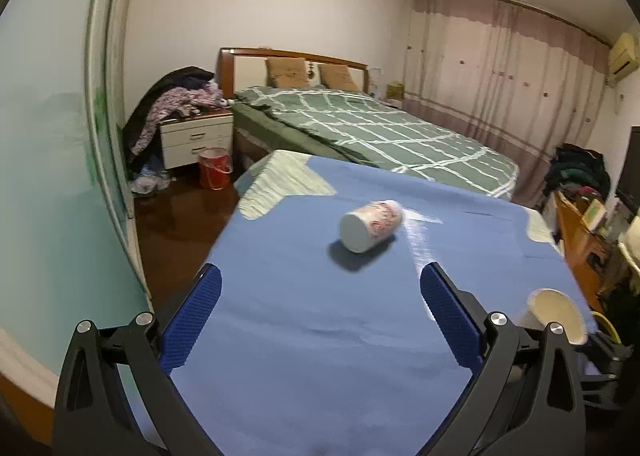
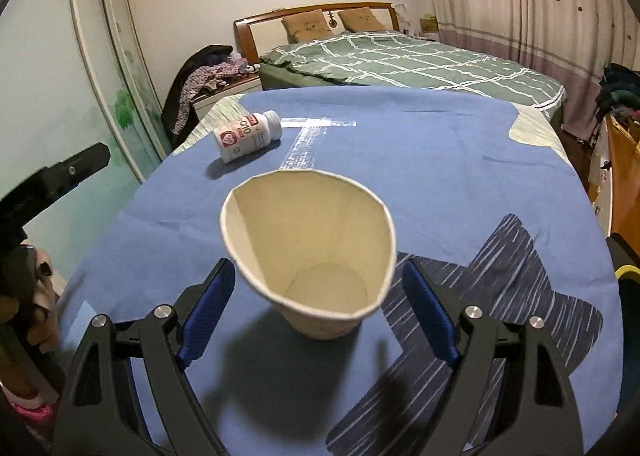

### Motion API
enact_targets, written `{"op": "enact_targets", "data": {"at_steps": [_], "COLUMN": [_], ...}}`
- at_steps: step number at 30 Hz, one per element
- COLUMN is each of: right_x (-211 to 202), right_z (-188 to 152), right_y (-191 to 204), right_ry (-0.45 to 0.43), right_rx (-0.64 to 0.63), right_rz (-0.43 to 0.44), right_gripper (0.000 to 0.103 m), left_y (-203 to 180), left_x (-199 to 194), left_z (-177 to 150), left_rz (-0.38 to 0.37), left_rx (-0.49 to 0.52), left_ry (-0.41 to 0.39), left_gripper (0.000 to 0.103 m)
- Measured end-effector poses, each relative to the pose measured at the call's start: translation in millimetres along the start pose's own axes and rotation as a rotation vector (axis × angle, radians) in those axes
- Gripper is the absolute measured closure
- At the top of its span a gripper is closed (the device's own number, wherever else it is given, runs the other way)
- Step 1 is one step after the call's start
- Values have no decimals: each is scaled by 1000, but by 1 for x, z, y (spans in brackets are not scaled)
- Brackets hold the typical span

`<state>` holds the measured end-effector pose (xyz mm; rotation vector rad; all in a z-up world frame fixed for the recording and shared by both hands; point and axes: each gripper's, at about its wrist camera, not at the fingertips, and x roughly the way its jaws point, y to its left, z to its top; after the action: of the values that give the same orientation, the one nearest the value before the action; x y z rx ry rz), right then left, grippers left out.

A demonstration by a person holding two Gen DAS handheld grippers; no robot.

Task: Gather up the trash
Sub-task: 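Carry the paper cup over the bin and open the right gripper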

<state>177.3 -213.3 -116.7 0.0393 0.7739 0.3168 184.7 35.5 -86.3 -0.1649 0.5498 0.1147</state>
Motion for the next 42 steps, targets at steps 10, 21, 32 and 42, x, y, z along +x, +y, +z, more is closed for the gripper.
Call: {"op": "enact_targets", "data": {"at_steps": [10,21,32,42], "right_x": [-16,-93,-107,-114], "right_z": [-1,-17,-54,-48], "right_y": [-17,-162,-269,-251], "right_ry": [-19,-200,-169,-316], "right_rx": [47,359,621,553], "right_rz": [3,-385,-734,-808], "right_gripper": [48,47,33,10], "left_y": [14,16,16,12], "left_x": [33,31,30,28], "left_z": [-11,-13,-13,-14], "left_rz": [62,76,81,86], "left_rx": [-31,-65,-67,-44], "left_ry": [3,-15,-8,-5], "left_gripper": [5,5,5,5]}}
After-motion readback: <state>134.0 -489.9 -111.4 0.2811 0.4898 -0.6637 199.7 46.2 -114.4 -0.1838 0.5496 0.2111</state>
